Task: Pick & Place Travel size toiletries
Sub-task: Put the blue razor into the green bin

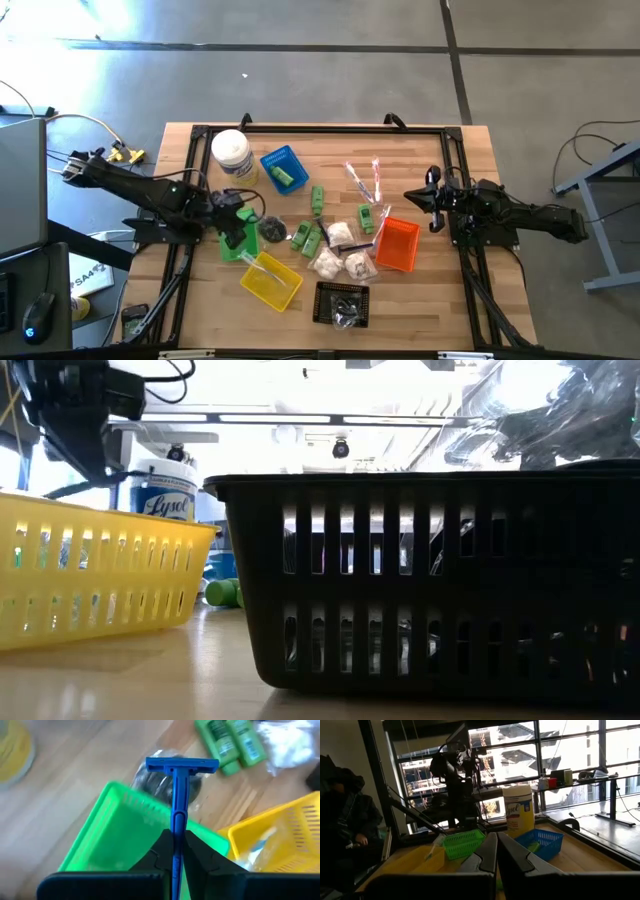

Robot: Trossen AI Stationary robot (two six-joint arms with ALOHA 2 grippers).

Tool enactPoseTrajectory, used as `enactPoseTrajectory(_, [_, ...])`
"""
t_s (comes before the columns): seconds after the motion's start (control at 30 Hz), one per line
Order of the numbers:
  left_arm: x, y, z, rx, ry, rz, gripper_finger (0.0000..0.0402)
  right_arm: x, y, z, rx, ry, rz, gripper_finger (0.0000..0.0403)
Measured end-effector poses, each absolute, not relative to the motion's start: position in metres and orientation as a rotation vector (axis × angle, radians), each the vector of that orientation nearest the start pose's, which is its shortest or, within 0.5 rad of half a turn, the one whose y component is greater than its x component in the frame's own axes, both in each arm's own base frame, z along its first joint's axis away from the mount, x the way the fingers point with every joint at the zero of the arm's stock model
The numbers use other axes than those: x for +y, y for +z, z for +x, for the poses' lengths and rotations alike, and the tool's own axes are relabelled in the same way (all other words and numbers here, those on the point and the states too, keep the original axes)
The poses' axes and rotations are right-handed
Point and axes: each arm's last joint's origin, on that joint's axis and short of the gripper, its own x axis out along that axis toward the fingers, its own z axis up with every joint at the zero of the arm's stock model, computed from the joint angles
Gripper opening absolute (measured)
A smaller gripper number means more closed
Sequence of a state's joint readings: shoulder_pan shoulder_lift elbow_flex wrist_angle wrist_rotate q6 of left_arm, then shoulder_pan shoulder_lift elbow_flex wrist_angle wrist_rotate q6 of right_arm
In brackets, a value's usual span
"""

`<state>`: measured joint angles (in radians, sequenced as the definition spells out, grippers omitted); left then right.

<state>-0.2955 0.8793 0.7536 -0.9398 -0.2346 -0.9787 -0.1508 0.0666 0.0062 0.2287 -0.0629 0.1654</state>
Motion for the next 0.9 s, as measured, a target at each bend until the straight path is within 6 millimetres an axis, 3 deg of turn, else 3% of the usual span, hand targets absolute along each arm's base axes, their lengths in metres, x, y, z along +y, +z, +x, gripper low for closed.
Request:
enactPoseTrajectory(0.23, [-0.043,0.243,0.141,1.051,0.528,-0.764,0.0014,-0.012,0.182,0.099,-0.170,-0.031,0.144,0.0004])
enactPoseTrajectory(0.67, [-0.055,0.214,0.164,1.204,0.631,-0.672,0.0013,-0.012,0.184,0.099,-0.185,-0.029,0.134,0.0004])
enactPoseTrajectory(0.9, [-0.056,0.211,0.167,1.196,0.675,-0.690,0.0013,-0.012,0.184,0.099,-0.186,-0.029,0.134,0.0004])
